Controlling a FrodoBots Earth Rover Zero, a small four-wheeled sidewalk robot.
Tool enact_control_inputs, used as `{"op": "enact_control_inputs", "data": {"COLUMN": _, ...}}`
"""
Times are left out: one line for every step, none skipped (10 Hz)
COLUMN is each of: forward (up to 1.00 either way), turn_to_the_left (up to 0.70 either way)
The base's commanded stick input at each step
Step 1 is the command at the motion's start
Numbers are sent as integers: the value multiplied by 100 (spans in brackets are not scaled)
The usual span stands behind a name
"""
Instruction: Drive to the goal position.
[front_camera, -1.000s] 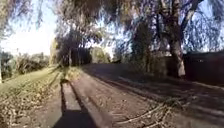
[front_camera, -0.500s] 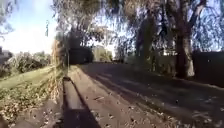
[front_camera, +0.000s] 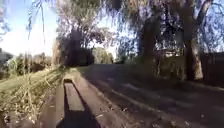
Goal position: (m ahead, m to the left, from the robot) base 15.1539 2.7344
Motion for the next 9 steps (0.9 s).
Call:
{"op": "enact_control_inputs", "data": {"forward": 100, "turn_to_the_left": 0}}
{"op": "enact_control_inputs", "data": {"forward": 100, "turn_to_the_left": 0}}
{"op": "enact_control_inputs", "data": {"forward": 100, "turn_to_the_left": 0}}
{"op": "enact_control_inputs", "data": {"forward": 100, "turn_to_the_left": 0}}
{"op": "enact_control_inputs", "data": {"forward": 100, "turn_to_the_left": 0}}
{"op": "enact_control_inputs", "data": {"forward": 100, "turn_to_the_left": 0}}
{"op": "enact_control_inputs", "data": {"forward": 100, "turn_to_the_left": 0}}
{"op": "enact_control_inputs", "data": {"forward": 100, "turn_to_the_left": 0}}
{"op": "enact_control_inputs", "data": {"forward": 100, "turn_to_the_left": 0}}
